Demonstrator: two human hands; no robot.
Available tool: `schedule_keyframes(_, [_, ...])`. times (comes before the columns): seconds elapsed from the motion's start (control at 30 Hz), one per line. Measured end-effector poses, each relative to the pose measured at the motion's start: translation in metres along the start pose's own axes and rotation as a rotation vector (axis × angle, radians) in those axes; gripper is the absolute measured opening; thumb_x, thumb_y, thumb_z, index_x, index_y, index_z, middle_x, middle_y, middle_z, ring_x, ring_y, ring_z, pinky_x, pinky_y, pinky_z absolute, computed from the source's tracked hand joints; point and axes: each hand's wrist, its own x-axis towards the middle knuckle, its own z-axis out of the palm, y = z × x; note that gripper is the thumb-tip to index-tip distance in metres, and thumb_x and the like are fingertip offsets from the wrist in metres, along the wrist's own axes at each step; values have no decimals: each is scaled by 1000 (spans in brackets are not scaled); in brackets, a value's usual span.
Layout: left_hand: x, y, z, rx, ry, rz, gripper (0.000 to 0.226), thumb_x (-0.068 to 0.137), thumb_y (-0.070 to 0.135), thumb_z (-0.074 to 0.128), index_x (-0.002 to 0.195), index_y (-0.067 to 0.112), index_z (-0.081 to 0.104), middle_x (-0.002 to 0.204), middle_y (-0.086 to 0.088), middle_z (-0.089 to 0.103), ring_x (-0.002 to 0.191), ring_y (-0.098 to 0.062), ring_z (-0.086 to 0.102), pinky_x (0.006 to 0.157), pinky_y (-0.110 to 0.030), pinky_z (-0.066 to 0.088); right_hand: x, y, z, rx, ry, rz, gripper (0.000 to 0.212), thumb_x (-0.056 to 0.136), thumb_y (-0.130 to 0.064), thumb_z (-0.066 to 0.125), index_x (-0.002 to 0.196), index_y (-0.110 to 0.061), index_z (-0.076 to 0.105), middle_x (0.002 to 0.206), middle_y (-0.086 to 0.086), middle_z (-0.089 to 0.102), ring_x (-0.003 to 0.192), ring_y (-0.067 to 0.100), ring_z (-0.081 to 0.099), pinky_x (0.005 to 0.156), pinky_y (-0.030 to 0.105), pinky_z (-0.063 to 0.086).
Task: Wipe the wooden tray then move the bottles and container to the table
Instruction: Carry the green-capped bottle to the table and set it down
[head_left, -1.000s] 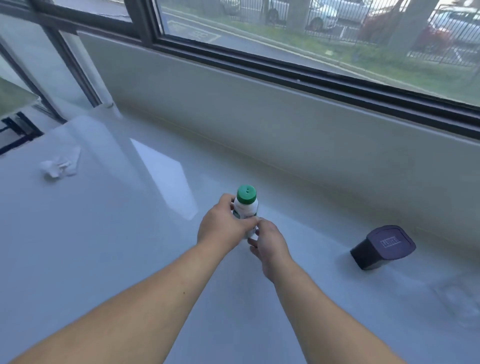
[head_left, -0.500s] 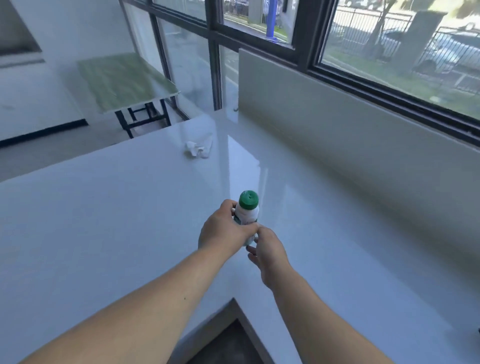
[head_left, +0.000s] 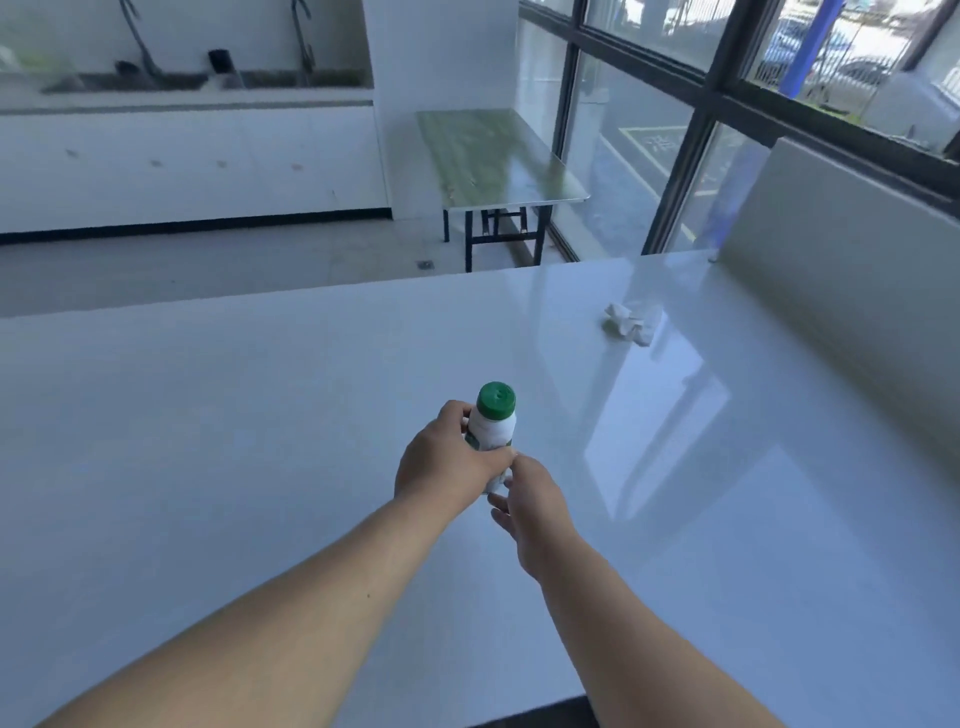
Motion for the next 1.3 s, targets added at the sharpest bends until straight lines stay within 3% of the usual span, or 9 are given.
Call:
schedule_keyframes(0.33, [20,-129,-126,-25,165,-156,44,71,52,80,104,40,53,94,25,62,83,0,61,62,-27,44,12,34,178,-149,-144,48,33,92,-27,46,114,-9,62,89,-3,60,86,20,60,104,50,52])
schedule_keyframes(0.57, [22,-206,-193,-24,255,-254,46,70,54,80,102,42,51,90,26,62,80,7,58,60,-25,43,13,63,278,-226,-236,62,35,91,-26,47,115,-5,61,94,2,61,84,21,58,77,36,48])
schedule_keyframes(0.8, [13,-263,-233,-45,308,-332,44,70,52,81,101,43,50,89,28,61,79,10,56,59,-23,40,11,93,342,-291,-298,105,36,92,-24,47,119,-6,61,96,5,60,86,20,55,80,39,52])
schedule_keyframes(0.9, [10,-280,-237,-62,300,-350,44,71,51,81,102,42,51,88,26,62,80,9,57,59,-23,42,14,106,353,-326,-297,108,36,92,-24,47,120,-5,60,96,4,60,86,20,56,104,55,52])
schedule_keyframes(1.0, [8,-292,-235,-76,287,-355,45,73,51,82,105,41,52,88,25,63,81,9,58,59,-23,42,15,115,358,-356,-290,100,38,91,-24,47,121,-4,59,94,3,60,85,21,57,102,54,54])
schedule_keyframes(1.1, [8,-302,-230,-88,282,-352,47,74,52,82,108,43,51,93,25,64,82,11,57,59,-22,40,11,116,358,-379,-290,81,38,92,-25,46,121,-5,58,86,1,58,104,46,67,106,58,50])
schedule_keyframes(1.17, [8,-304,-228,-90,274,-348,55,74,56,82,118,43,51,111,24,68,90,9,59,64,-23,43,9,116,357,-400,-292,69,27,94,-29,45,106,-14,65,90,6,66,121,43,61,108,57,47])
schedule_keyframes(1.23, [7,-306,-228,-83,270,-391,87,70,66,82,142,37,44,138,18,60,115,-8,64,82,-29,48,9,115,353,-414,-294,44,20,94,-34,46,94,-31,66,114,10,67,121,40,62,108,56,50])
schedule_keyframes(1.3, [-4,-307,-227,12,225,-511,110,61,82,77,148,27,41,141,8,57,125,-20,60,88,-34,48,8,114,339,-464,-304,-39,29,93,-41,47,115,-35,65,117,-2,65,114,29,63,102,44,53])
